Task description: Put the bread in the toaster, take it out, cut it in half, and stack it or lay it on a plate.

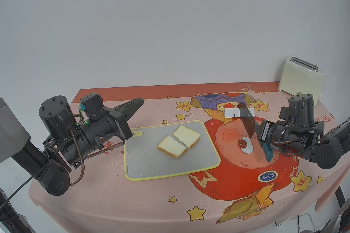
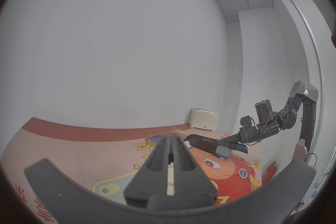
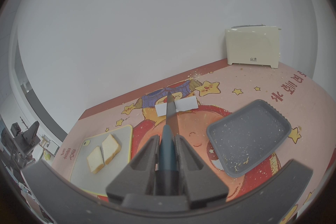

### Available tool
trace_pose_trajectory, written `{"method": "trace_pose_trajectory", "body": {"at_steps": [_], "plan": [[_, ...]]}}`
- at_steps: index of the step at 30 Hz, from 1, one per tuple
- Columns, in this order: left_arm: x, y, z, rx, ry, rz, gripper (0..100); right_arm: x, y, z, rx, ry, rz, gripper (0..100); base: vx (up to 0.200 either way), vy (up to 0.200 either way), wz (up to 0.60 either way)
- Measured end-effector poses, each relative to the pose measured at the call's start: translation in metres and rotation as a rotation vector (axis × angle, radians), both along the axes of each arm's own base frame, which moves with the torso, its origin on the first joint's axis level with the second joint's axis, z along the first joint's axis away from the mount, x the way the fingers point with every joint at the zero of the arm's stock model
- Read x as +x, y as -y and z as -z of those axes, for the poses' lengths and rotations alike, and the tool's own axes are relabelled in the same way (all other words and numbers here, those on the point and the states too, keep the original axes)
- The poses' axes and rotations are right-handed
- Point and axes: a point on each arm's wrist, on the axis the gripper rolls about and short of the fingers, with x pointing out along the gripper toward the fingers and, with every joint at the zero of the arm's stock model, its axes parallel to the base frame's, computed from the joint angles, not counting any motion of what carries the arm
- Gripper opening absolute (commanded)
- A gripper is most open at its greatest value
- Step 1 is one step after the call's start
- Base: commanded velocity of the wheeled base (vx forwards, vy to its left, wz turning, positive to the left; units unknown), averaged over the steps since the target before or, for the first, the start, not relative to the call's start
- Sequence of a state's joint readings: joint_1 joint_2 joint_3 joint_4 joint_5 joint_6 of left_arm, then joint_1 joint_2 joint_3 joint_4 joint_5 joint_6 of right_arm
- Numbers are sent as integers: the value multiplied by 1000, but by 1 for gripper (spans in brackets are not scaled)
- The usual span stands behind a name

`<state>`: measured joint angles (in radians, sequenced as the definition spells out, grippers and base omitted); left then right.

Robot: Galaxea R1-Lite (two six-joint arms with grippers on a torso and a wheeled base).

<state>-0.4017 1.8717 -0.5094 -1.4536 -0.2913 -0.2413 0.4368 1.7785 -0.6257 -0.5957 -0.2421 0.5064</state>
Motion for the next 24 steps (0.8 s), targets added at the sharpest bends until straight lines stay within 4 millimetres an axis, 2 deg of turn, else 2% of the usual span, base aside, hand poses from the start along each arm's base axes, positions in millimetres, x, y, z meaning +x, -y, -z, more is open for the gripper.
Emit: {"method": "trace_pose_trajectory", "body": {"at_steps": [15, 16, 24], "plan": [[0, 0, 0, 1, 0, 0, 0, 1, -3, 8, -5, 0, -7, 0, 0, 0, 0], [0, 0, 0, 1, 0, 0, 0, 0, -3, 8, -5, -1, -7, 100, 0, 0, 0], [0, 0, 0, 1, -1, 0, 0, -1, -2, 10, -7, -10, -5, 100, 0, 0, 0]]}}
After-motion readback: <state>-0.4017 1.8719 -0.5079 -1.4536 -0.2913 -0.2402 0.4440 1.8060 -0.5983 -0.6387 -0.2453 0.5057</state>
